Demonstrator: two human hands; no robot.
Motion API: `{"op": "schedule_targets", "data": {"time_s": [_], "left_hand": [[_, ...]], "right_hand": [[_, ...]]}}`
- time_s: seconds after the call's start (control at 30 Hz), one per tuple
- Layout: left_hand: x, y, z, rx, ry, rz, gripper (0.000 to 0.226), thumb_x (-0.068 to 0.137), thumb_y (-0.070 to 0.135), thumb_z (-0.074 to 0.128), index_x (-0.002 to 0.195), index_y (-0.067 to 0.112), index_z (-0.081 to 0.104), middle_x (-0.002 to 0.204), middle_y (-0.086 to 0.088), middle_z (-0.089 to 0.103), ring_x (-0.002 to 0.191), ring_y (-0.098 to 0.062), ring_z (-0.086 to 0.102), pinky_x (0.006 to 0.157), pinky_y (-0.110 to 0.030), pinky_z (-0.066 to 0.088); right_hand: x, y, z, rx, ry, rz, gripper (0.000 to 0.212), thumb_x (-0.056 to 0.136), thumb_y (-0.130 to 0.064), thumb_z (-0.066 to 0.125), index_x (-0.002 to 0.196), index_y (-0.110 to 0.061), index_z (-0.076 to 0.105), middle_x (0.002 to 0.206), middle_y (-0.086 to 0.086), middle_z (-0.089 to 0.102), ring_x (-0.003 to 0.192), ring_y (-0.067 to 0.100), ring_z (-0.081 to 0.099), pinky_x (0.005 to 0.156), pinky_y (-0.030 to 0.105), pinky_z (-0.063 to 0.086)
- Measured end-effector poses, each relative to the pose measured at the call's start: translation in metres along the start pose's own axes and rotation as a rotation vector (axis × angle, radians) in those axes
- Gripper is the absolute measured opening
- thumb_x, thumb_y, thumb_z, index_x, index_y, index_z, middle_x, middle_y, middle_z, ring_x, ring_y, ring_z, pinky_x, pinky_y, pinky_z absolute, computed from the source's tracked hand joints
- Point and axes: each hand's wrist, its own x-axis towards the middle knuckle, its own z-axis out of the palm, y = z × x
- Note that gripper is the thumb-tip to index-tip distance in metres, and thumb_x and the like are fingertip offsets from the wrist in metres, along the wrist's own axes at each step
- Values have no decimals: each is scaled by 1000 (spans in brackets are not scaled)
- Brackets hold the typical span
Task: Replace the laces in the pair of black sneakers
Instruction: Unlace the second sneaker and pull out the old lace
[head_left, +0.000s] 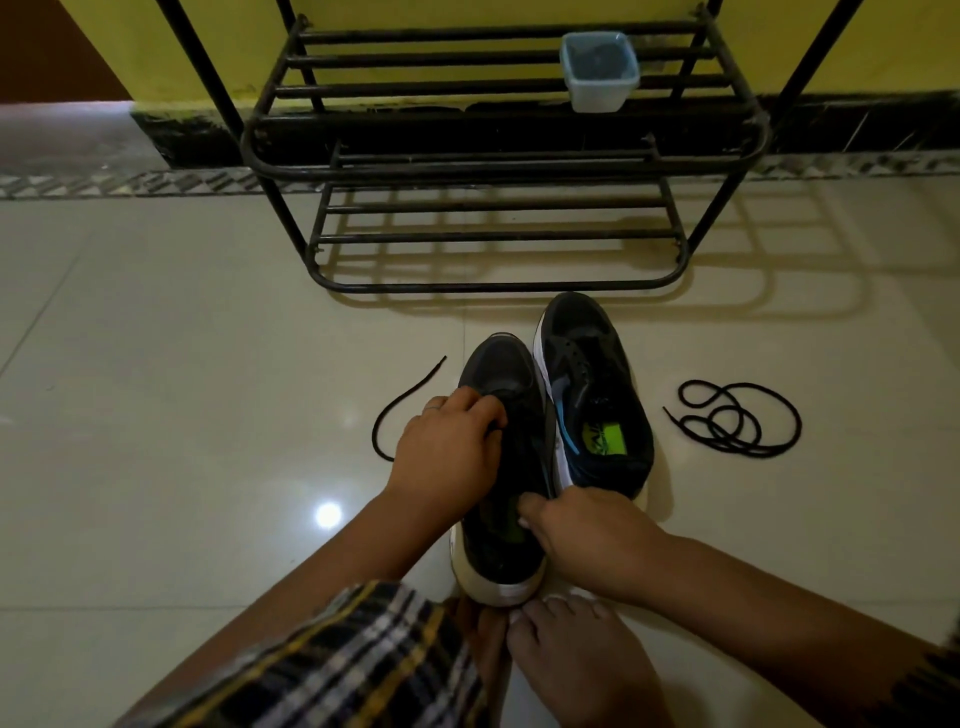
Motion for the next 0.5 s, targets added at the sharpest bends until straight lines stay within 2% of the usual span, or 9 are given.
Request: {"op": "schedule_targets", "data": {"time_s": [0.2,0.33,0.43,0.5], "left_hand": [[-7,1,3,-445,112,-77,8,91,13,54,90,18,59,99,3,54,92,-12,53,77,-19,39],[-14,0,-5,-680,195,-145,12,94,11,51,91,16,61,93,2,66,89,-7,61,77,-22,50],[-13,3,-18,-1003,225,-169,16,98,10,43,90,13,57,90,-2,70,88,-10,67,75,-16,49],[-10,4,-24,-1131,216,-174,19,100,11,37,90,13,52,94,-3,71,93,-12,68,76,-15,49]], "right_hand": [[0,1,-1,-20,-15,-20,28,101,-23,33,123,-12,48,98,16,61,88,32,59,44,27,14],[-1,1,-4,-88,-34,-73,31,99,-17,34,127,-10,46,101,17,61,89,33,59,45,29,13],[-2,0,-6,-114,-54,-103,28,96,-10,36,122,-5,47,98,18,61,85,34,58,45,30,13],[-2,1,-7,-117,-58,-100,28,95,-9,36,121,-5,46,97,19,61,79,34,56,45,30,13]]}}
